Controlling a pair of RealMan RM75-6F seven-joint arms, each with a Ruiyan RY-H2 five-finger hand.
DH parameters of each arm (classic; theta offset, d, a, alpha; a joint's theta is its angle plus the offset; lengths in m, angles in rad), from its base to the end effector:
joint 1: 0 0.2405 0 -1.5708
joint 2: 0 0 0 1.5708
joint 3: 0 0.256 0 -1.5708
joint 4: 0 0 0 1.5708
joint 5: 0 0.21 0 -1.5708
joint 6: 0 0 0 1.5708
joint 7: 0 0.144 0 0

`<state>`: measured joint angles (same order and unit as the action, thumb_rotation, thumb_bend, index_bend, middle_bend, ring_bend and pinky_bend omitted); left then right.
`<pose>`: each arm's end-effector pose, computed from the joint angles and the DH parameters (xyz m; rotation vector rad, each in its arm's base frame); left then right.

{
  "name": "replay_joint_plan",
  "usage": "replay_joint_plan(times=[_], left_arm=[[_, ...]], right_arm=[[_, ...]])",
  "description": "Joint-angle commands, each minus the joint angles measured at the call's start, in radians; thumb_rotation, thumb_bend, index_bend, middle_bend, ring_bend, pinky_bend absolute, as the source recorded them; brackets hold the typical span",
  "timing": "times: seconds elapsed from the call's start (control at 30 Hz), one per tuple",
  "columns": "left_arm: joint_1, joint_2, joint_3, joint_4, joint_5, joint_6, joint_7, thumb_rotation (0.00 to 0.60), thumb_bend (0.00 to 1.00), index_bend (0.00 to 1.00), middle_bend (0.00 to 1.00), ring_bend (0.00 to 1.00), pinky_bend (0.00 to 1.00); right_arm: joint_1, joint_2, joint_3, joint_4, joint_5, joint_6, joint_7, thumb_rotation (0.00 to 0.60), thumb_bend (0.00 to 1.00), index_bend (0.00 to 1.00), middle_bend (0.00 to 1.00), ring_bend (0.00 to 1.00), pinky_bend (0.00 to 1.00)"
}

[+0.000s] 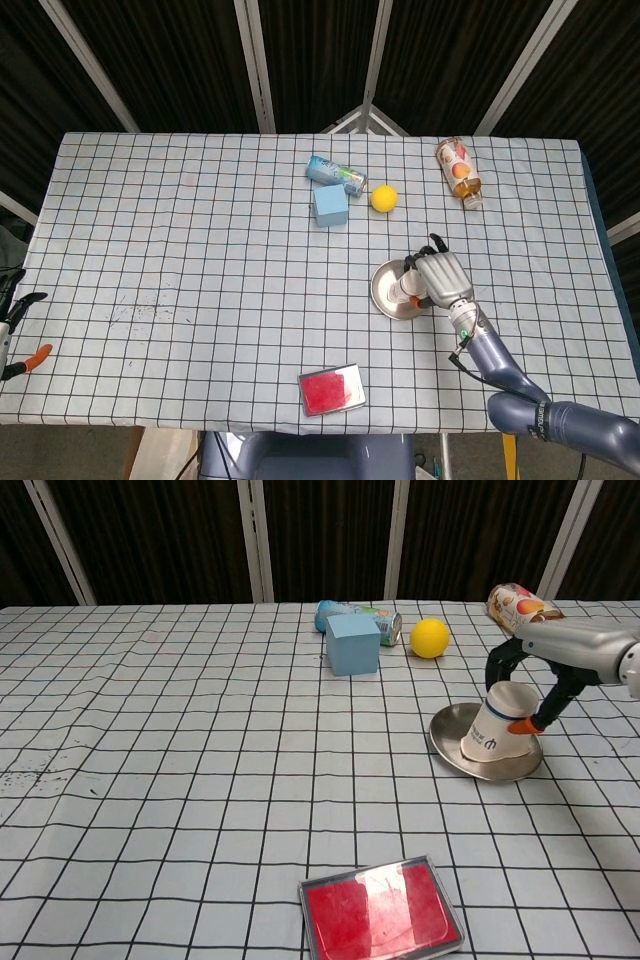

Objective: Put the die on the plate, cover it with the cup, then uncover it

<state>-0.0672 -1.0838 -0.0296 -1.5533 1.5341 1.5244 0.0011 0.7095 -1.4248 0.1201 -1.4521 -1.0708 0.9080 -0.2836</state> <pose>-0.3227 0.1722 0.1770 -1.4173 -0.8116 -0.8517 -0.2027 -0.3502 0.0176 1.8310 -0.9827 0.7654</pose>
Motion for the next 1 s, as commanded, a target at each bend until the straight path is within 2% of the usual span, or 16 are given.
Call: replay_joint_plan(times=[0.03, 0.17, 0.33, 0.7, 1.0], left_arm=[[-0.001, 0.0, 0.002, -0.001, 0.004, -0.001, 0.0, 0.6, 0.29, 0.24, 0.0, 0.0, 0.02], [0.0, 0.002, 0.003, -0.002, 0.006, 0.0, -0.003, 0.6, 0.29, 0.24, 0.0, 0.0, 0.02], [0.002, 0.004, 0.001, 0.001, 0.004, 0.004, -0.012, 0.6, 0.29, 0.24, 0.0, 0.0, 0.02], [0.0, 0.003, -0.005, 0.006, -0.007, 0.002, -0.013, 0.6, 0.29, 0.24, 0.0, 0.0, 0.02], [-0.002, -0.003, -0.004, 0.002, -0.008, -0.005, 0.008, 0.6, 0.29, 0.24, 0.0, 0.0, 0.02]], right_arm=[[-0.003, 0.023, 0.004, -0.066, -0.026, 0.001, 0.022, 0.6, 0.26, 0.55, 0.46, 0.26, 0.0], [0.008, 0.028, 0.019, -0.097, -0.032, -0.009, 0.035, 0.6, 0.26, 0.56, 0.46, 0.26, 0.0], [0.036, -0.007, 0.051, -0.077, -0.014, -0.028, 0.048, 0.6, 0.26, 0.56, 0.46, 0.26, 0.0], [0.08, -0.105, 0.094, 0.115, 0.032, -0.099, 0.134, 0.6, 0.26, 0.56, 0.46, 0.26, 0.0], [0.072, -0.123, 0.103, 0.221, 0.003, -0.083, 0.192, 0.6, 0.26, 0.56, 0.46, 0.26, 0.0]])
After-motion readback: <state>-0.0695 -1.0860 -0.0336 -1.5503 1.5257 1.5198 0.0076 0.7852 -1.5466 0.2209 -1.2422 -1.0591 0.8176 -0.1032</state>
